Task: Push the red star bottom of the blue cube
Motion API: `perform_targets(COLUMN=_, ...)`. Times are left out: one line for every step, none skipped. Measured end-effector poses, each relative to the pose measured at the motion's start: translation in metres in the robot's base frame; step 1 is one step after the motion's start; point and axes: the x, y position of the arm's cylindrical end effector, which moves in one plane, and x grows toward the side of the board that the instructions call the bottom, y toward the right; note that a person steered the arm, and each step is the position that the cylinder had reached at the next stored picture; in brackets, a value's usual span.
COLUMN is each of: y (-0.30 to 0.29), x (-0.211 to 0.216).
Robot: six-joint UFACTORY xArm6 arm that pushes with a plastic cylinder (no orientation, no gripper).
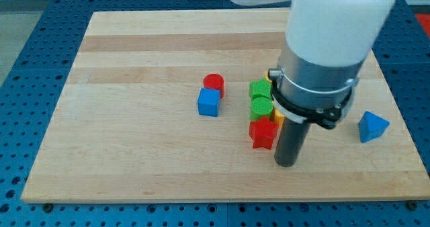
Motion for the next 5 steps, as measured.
perform_targets(y=0.002, x=0.000)
perform_targets(y=0.020, x=-0.011)
perform_targets(y=0.020, x=-0.022)
perform_targets(y=0.018, x=-0.024)
perform_targets(y=0.000, x=-0.027)
